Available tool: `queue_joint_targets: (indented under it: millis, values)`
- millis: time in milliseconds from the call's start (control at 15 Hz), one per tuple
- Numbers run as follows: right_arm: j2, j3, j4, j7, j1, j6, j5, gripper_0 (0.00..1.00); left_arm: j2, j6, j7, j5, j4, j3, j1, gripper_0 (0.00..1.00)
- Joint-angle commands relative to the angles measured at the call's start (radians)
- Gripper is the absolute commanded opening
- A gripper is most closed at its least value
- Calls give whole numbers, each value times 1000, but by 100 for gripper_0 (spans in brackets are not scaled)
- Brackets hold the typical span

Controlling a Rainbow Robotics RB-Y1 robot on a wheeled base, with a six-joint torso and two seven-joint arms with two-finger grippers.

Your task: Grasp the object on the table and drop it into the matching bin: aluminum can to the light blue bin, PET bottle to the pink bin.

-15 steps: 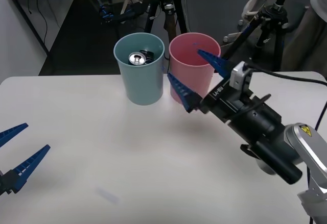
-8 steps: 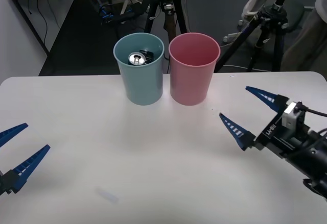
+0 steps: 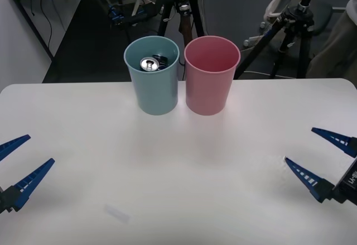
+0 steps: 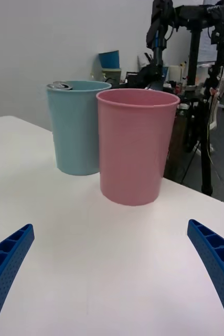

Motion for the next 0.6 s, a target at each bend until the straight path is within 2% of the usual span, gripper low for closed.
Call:
queue_joint_targets:
  millis: [67,600]
  values:
    - [0,-53,0,-2,27,-83,-1,100,0,0,0,0,0,0,0,100]
    - [0,-76,0,9,65,-160,-46,100,0,0,0,0,0,0,0,100]
